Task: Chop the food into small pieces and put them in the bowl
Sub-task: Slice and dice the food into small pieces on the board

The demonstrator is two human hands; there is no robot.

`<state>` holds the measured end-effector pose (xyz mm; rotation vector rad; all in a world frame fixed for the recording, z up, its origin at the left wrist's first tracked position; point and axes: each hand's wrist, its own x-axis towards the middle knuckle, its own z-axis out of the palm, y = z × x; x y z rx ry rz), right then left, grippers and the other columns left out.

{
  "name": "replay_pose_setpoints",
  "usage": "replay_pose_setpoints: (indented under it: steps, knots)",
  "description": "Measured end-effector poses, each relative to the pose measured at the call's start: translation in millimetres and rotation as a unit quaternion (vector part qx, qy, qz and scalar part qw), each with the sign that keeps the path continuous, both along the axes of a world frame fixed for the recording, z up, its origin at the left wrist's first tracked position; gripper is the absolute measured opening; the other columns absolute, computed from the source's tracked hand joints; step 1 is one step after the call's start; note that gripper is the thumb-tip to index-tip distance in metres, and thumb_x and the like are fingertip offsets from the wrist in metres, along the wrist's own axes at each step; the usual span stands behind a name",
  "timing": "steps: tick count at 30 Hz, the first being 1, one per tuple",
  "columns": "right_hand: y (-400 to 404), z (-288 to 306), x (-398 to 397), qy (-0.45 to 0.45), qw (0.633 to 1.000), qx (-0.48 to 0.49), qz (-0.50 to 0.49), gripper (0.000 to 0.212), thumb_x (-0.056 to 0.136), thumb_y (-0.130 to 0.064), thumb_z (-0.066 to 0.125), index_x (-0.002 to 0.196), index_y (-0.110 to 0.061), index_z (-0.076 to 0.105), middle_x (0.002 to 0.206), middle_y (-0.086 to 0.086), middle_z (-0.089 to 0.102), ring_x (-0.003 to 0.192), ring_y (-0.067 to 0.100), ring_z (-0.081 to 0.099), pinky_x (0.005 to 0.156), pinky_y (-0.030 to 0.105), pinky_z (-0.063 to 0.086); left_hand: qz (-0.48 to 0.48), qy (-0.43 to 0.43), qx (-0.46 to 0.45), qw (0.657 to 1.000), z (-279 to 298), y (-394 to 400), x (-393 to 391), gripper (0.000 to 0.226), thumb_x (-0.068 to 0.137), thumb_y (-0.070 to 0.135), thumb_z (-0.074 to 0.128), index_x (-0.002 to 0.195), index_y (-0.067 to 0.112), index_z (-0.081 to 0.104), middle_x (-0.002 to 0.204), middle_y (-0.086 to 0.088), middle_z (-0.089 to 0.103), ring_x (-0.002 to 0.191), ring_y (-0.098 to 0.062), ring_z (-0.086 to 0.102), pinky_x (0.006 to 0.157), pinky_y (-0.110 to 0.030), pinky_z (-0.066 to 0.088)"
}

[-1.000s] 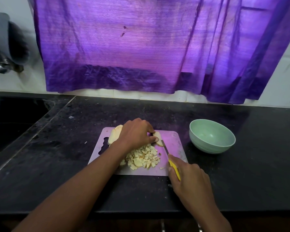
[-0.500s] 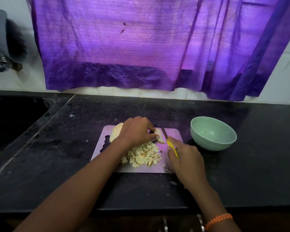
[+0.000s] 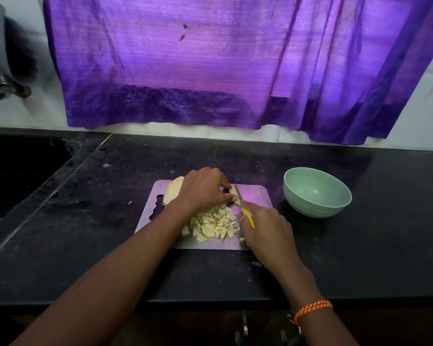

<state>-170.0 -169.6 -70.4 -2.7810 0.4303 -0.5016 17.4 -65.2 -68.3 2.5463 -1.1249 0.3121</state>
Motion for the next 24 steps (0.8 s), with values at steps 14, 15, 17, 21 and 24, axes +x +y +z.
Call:
replay_pose_setpoints:
  steps: [14,15,17,21,24]
  knots:
    - [9.0,-16.3,-79.8,-0.007,1.000,0.004,-0.003,0.048,0.100,-0.045,0.050,0.148,-0.046,0.048,0.090,0.000,0.071,0.081,0.022,0.065,0.064,0.034,0.040,-0.005,0.028,0.001,1.000,2.9,0.8,-1.4,0.043,0.088,0.063,0.078,0.119,0.033,0.081,0.118,0.019,0.077,0.095,-0.006,0.069,0.079,-0.036,0.061]
    - [7.6,-15.7,-80.9,-0.020,1.000,0.013,0.004,0.048,0.100,-0.045,0.049,0.148,-0.045,0.049,0.087,-0.001,0.071,0.078,0.020,0.064,0.063,0.034,0.043,-0.004,0.027,0.001,1.000,3.2,1.5,-1.7,0.043,0.088,0.063,0.077,0.119,0.034,0.081,0.118,0.019,0.077,0.094,-0.006,0.069,0.078,-0.037,0.061]
    - [5.3,-12.9,-79.4,-0.062,0.997,0.033,0.012,0.046,0.101,-0.043,0.051,0.147,-0.041,0.052,0.080,-0.003,0.071,0.069,0.017,0.063,0.061,0.036,0.050,-0.006,0.027,0.000,1.000,3.6,2.5,-1.8,0.041,0.089,0.061,0.077,0.118,0.033,0.081,0.119,0.018,0.077,0.094,-0.007,0.069,0.077,-0.037,0.061]
    - [-3.2,-10.7,-51.2,-0.099,0.994,0.049,-0.013,0.047,0.101,-0.039,0.053,0.148,-0.035,0.053,0.081,0.001,0.072,0.069,0.017,0.062,0.064,0.038,0.053,-0.014,0.029,-0.002,0.999,4.8,2.7,-3.4,0.040,0.090,0.058,0.077,0.120,0.031,0.081,0.122,0.017,0.076,0.097,-0.008,0.069,0.079,-0.036,0.060]
    - [-8.6,-8.8,-22.0,-0.075,0.996,0.039,-0.021,0.050,0.100,-0.042,0.048,0.149,-0.037,0.050,0.090,0.006,0.071,0.080,0.024,0.062,0.069,0.039,0.054,-0.017,0.027,-0.001,1.000,5.4,3.1,-3.4,0.038,0.091,0.056,0.077,0.120,0.032,0.081,0.124,0.017,0.076,0.102,-0.008,0.069,0.081,-0.036,0.059]
